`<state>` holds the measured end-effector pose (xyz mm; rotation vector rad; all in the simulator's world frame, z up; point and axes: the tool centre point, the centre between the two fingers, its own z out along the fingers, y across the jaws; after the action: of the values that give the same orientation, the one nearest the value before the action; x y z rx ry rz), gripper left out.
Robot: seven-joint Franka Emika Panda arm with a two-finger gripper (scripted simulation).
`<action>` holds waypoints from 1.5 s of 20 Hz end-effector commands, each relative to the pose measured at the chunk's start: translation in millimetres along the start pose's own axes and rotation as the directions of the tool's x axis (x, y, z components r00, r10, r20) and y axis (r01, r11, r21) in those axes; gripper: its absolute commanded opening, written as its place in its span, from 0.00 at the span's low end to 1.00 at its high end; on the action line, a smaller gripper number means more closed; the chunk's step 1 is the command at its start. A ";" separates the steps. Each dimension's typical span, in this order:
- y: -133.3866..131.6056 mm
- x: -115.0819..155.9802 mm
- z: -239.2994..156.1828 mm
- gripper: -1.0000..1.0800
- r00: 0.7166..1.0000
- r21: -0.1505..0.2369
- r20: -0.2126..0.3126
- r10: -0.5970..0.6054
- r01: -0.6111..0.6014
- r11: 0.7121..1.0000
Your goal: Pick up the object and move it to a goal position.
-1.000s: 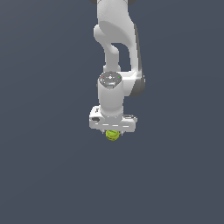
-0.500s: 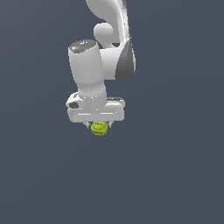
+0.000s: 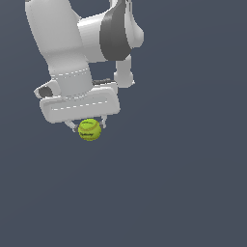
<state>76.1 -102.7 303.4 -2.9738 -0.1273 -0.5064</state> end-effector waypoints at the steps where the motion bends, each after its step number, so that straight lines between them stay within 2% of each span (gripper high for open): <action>1: 11.1 10.5 -24.2 0.00 0.999 0.015 -0.031 -0.028 0.028 0.999; 16: 77.6 60.9 -154.2 0.00 0.967 0.086 -0.197 -0.163 0.183 0.979; 23: 95.6 72.3 -186.0 0.00 0.953 0.101 -0.237 -0.190 0.219 0.970; 30: 103.4 77.3 -198.7 0.00 0.947 0.107 -0.253 -0.200 0.233 0.967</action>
<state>94.7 -225.8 501.1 -2.7556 -0.4457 -0.8379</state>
